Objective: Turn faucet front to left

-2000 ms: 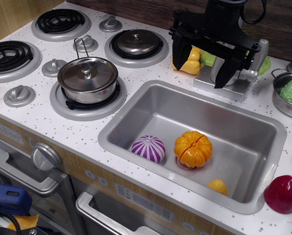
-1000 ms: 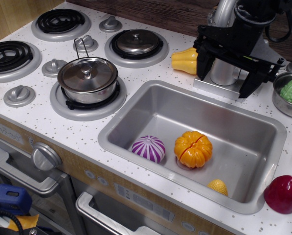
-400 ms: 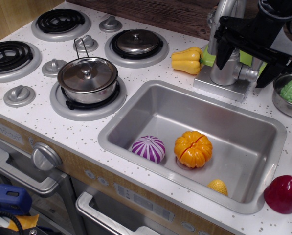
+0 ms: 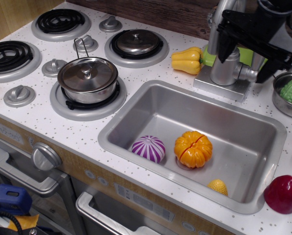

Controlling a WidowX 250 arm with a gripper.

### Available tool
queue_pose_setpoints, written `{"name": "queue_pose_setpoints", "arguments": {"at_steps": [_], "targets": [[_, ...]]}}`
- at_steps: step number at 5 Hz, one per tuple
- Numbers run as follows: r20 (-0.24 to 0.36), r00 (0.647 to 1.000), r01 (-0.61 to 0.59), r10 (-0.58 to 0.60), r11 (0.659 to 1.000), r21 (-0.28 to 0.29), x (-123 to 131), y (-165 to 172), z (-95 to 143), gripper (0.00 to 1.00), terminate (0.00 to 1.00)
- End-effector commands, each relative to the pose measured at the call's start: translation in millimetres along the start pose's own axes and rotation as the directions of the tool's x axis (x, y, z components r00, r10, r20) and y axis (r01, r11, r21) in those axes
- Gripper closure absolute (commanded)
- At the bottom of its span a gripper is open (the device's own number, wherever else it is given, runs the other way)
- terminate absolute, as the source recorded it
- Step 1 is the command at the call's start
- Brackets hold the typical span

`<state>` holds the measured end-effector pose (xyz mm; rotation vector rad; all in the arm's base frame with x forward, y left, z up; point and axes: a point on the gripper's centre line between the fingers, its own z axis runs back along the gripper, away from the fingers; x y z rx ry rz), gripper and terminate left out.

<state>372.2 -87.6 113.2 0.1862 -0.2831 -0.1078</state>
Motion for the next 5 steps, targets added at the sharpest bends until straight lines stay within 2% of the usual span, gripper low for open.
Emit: {"name": "queue_pose_setpoints", "arguments": {"at_steps": [1,3,5], "targets": [[0.038,0.999,0.039,-0.039,0.999,-0.012,13.6,22.7,15.3,0.00,0.00],[0.031,0.996,0.084,-0.084,0.996,-0.025,7.9,40.6,13.6,0.00,0.00],[0.040,0.989,0.145,-0.144,0.989,-0.019,13.4,60.1,7.6,0.00,0.00]]}}
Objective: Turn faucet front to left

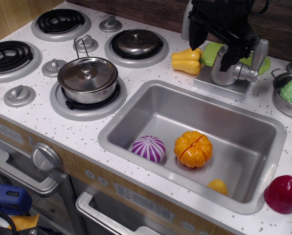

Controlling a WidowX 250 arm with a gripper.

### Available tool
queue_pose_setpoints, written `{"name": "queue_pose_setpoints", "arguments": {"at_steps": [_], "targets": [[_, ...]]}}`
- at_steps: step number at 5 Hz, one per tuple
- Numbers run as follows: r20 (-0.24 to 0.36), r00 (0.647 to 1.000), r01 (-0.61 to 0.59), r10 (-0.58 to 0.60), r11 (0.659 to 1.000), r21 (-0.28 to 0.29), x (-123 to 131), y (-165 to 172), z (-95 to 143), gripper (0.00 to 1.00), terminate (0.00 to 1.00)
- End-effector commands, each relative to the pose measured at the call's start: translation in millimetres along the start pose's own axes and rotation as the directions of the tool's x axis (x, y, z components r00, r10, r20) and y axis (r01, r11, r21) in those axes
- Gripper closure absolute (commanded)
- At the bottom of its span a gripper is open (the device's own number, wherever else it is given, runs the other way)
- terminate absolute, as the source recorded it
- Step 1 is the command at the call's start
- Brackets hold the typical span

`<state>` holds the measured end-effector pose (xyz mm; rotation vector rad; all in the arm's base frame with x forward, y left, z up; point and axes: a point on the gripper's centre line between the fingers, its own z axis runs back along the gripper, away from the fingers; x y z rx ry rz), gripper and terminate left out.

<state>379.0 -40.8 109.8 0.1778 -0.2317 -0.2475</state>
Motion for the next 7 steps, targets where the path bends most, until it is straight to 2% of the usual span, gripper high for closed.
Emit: {"name": "queue_pose_setpoints", "arguments": {"at_steps": [1,4,7], "targets": [[0.076,0.997,0.028,-0.029,0.999,0.019,15.2,23.2,20.5,0.00,0.00],[0.099,0.991,0.092,-0.093,0.996,0.023,32.3,47.6,14.2,0.00,0.00],[0.157,0.976,0.134,-0.148,0.986,0.098,45.0,61.6,5.9,0.00,0.00]]}}
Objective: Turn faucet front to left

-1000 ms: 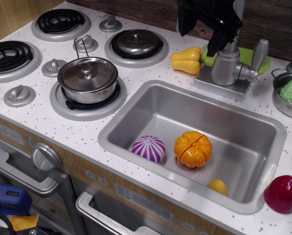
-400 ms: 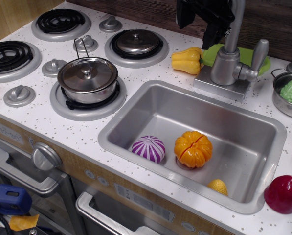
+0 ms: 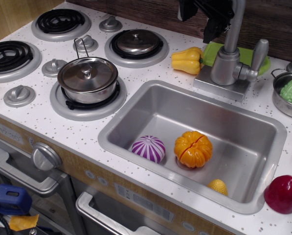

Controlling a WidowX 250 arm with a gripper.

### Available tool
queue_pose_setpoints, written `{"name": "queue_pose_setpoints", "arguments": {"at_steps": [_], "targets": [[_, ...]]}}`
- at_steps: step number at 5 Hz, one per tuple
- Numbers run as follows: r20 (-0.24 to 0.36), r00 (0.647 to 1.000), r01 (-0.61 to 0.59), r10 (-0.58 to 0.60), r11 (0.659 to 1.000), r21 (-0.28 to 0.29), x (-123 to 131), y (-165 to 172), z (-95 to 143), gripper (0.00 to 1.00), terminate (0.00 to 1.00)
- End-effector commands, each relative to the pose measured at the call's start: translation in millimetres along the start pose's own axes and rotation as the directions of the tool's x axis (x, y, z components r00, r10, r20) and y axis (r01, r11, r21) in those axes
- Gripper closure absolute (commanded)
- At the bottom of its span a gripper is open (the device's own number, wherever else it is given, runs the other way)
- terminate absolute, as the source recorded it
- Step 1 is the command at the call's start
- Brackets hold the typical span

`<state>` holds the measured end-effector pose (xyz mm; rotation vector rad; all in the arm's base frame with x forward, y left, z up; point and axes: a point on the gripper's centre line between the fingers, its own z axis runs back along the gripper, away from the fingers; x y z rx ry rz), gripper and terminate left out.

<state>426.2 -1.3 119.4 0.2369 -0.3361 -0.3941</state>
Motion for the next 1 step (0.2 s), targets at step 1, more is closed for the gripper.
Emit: {"name": "queue_pose_setpoints", "arguments": {"at_steps": [1], "targets": [[0.057,0.998,-0.004,0.002,0.999,0.041,9.6,13.8,11.5,0.00,1.00]]}}
